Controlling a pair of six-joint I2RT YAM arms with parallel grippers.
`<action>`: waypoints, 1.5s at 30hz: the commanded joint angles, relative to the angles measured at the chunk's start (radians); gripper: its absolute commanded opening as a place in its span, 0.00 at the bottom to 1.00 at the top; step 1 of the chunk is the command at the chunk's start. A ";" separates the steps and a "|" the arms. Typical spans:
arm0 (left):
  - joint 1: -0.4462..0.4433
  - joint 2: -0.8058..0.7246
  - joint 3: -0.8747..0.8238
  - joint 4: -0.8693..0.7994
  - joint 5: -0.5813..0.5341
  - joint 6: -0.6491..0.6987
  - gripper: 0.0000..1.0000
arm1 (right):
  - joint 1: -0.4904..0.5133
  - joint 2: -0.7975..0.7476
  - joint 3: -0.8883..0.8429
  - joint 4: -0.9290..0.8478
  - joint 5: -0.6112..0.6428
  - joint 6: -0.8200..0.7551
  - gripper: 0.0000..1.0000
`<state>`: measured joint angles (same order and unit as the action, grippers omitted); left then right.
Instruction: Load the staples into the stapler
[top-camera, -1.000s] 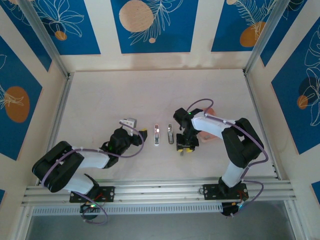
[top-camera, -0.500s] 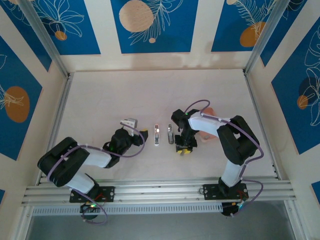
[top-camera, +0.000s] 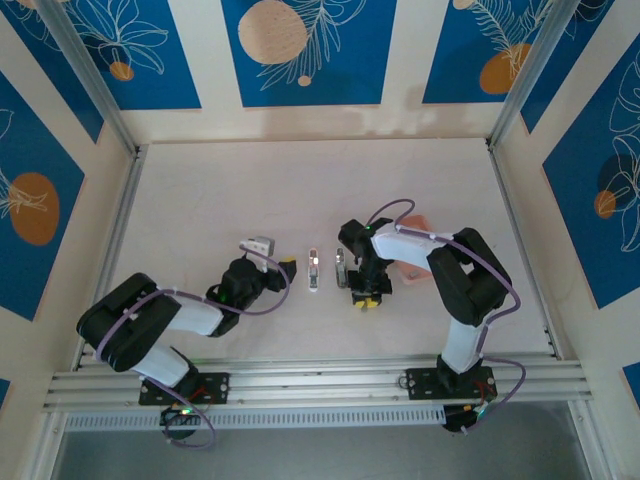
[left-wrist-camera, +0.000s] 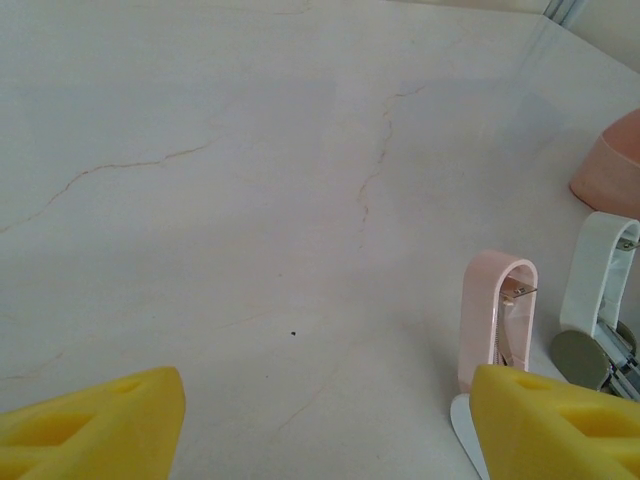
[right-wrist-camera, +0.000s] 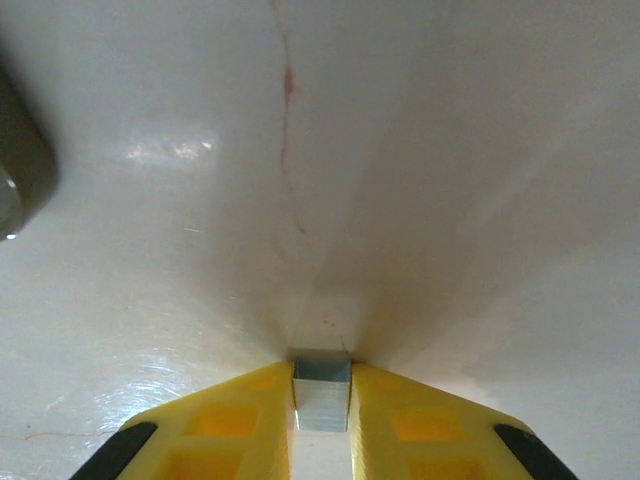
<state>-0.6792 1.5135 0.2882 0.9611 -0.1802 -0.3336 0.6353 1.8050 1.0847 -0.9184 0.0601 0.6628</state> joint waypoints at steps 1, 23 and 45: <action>-0.006 0.018 -0.021 0.050 0.013 0.002 0.76 | 0.016 0.044 -0.006 0.022 0.008 0.031 0.20; 0.026 0.069 -0.097 0.213 0.007 -0.062 0.78 | 0.130 -0.157 -0.004 0.074 0.275 0.221 0.18; 0.074 -0.033 -0.057 -0.072 -0.032 -0.081 0.83 | 0.264 -0.030 0.166 0.320 0.261 0.172 0.17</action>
<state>-0.6170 1.5002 0.2096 0.9184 -0.1925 -0.3954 0.8906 1.7557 1.2125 -0.6067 0.3462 0.8520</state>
